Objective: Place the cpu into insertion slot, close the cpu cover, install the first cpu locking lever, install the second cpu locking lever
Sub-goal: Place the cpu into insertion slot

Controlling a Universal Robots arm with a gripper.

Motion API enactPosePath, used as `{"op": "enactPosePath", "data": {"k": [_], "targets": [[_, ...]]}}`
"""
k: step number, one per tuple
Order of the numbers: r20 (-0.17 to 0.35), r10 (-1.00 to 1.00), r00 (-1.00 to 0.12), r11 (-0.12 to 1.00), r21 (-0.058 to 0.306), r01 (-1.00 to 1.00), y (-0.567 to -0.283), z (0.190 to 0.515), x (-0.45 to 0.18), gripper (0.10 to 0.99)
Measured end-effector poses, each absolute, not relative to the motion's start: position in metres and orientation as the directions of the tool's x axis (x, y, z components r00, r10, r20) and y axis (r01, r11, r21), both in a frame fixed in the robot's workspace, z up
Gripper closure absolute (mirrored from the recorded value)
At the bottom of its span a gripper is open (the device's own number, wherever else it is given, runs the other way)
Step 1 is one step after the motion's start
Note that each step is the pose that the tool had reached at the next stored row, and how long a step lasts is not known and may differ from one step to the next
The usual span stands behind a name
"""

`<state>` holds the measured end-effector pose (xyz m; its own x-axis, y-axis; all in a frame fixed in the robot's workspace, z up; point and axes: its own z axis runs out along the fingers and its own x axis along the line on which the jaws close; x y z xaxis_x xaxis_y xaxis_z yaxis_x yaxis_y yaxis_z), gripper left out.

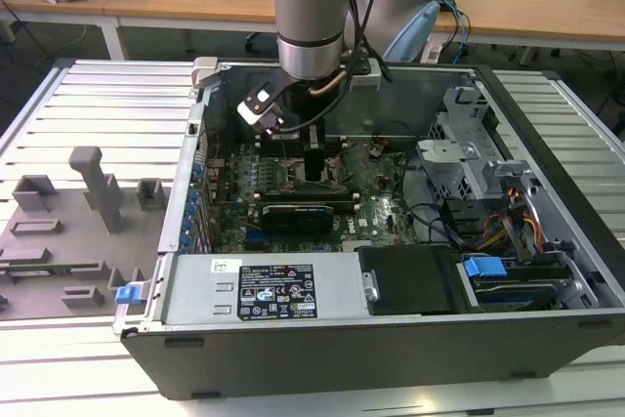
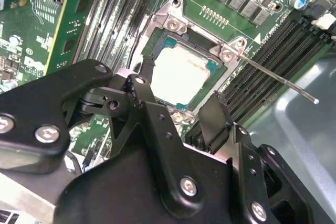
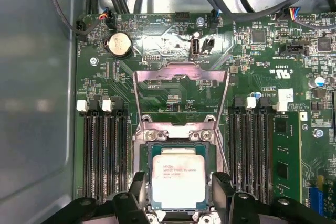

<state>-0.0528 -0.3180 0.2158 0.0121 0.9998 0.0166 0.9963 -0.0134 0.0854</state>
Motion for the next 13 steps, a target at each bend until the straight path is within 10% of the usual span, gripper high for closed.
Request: {"op": "enactPosePath", "data": {"k": [5,7,13], "targets": [[0.016,1.000,0.012,-0.013,0.085,0.996,-0.3180,0.2159,-0.0528,0.486],[0.016,1.000,0.012,-0.013,0.085,0.996,-0.3180,0.2159,-0.0528,0.737],[0.016,1.000,0.012,-0.013,0.086,0.996,-0.3180,0.2159,-0.0528,0.980]]}}
